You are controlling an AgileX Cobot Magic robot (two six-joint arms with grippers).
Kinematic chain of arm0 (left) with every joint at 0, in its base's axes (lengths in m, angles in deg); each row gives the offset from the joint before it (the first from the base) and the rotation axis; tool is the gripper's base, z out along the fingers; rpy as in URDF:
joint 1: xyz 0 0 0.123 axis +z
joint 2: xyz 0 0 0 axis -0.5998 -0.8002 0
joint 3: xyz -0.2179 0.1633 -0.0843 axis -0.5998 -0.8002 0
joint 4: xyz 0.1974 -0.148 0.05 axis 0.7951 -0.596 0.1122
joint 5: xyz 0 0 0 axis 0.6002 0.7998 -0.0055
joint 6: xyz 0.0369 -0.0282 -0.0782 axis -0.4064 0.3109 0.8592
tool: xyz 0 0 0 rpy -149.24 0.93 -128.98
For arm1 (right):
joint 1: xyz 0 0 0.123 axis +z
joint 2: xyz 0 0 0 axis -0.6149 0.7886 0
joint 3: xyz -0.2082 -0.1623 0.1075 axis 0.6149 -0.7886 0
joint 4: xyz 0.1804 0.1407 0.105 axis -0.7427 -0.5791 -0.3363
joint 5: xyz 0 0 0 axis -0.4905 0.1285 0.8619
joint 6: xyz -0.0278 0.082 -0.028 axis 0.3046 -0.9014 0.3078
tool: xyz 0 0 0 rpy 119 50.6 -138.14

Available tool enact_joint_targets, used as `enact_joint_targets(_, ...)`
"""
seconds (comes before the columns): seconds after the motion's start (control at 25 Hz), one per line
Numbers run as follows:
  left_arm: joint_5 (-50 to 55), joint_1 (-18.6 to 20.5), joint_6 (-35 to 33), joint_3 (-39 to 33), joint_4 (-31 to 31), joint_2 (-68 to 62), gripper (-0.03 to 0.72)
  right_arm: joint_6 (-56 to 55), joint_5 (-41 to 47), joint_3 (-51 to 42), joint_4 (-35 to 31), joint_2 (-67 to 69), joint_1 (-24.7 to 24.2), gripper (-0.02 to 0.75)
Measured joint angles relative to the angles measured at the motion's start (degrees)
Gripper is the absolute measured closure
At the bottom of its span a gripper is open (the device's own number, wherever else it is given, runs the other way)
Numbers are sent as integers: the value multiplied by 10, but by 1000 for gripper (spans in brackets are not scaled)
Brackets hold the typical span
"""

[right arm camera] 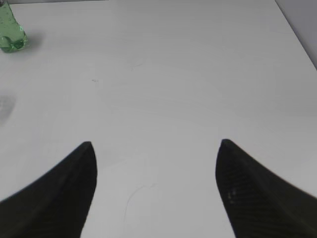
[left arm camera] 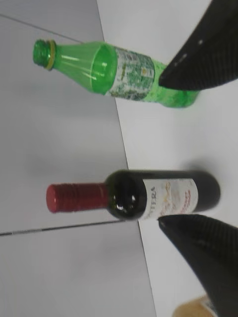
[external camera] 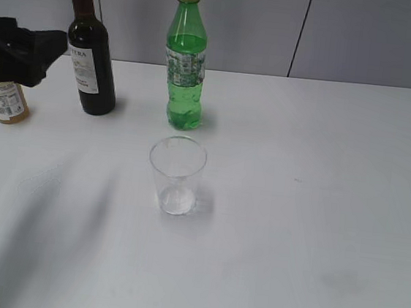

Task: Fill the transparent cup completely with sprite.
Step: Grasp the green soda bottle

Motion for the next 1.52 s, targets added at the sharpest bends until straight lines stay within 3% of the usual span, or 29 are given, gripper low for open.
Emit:
enact_joint_targets(0.16, -44, 5, 28, 36, 70, -74, 98, 0, 0, 0, 0, 0, 0, 169)
enact_joint_targets(0.44, -56, 7, 34, 130, 132, -183, 87, 0, 0, 0, 0, 0, 0, 170)
enact_joint_targets(0.68, -87, 7, 61, 191, 159, -260, 16, 0, 0, 0, 0, 0, 0, 170)
enact_joint_targets(1.52, -99, -6, 123, 363, 244, -431, 13, 0, 0, 0, 0, 0, 0, 173)
